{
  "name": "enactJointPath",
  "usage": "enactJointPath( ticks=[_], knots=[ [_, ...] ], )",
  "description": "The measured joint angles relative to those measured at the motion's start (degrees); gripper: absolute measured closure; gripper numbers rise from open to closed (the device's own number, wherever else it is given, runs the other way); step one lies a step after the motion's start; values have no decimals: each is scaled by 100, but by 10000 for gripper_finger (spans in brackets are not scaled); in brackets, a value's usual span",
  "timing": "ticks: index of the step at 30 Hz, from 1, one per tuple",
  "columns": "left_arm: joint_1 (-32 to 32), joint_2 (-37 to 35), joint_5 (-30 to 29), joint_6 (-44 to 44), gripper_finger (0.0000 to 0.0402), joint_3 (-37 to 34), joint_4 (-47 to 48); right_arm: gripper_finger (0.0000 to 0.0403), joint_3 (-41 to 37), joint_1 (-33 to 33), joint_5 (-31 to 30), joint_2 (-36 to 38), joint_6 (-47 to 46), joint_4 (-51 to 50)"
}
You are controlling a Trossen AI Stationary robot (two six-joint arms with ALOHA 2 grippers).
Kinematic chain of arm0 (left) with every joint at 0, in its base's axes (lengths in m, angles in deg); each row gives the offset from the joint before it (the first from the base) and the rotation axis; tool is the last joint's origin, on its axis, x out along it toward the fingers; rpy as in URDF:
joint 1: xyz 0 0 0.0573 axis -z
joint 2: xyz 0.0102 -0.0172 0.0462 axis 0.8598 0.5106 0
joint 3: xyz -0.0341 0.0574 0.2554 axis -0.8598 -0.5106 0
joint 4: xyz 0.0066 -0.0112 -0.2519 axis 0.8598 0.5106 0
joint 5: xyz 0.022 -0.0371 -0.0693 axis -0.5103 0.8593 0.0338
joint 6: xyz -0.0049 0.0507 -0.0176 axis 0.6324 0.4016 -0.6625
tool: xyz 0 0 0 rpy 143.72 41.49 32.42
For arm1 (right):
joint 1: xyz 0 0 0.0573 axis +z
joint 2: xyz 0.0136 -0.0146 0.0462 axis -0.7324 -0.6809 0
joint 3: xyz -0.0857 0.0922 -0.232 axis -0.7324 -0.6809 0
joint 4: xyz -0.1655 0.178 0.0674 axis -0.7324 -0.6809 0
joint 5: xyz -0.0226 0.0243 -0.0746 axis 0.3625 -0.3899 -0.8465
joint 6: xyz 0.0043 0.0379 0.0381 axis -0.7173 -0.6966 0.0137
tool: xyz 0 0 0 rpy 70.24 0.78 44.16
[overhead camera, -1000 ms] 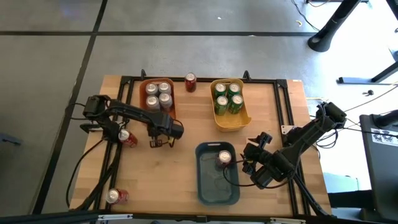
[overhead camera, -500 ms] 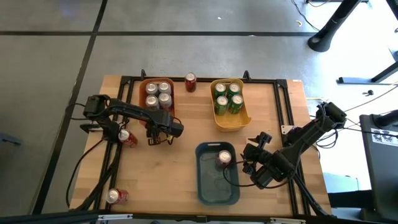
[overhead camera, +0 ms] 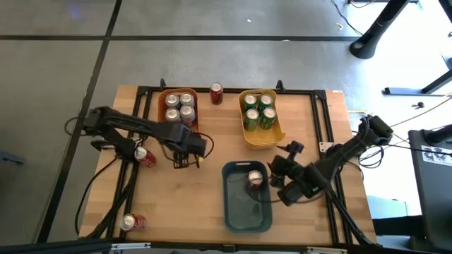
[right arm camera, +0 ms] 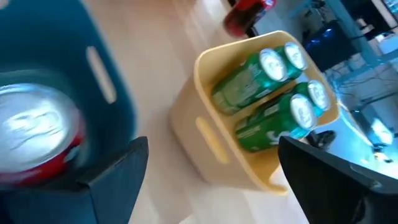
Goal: Sort soda cans
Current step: Put the red soda can into the blue bin
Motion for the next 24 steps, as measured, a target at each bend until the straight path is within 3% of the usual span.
enactJointPath(
  ticks=[6, 11, 18, 24],
  knots=[
    [-18, -1135, -179, -23, 190, -4, -631, 45, 258, -845, 37, -2, 1211, 122],
    [-18, -2086, -660, -89, 190, -71, -853, 45, 293, -1634, 211, -2, 2766, 1054],
    [-254, -3190, -1341, -301, 190, -432, -1051, 45, 293, -2921, 1520, -2, 4764, 2802],
    [-335, -3722, -1359, -578, 190, -835, -1478, 45, 293, -3924, 2475, -2, 5246, 4224]
  ],
)
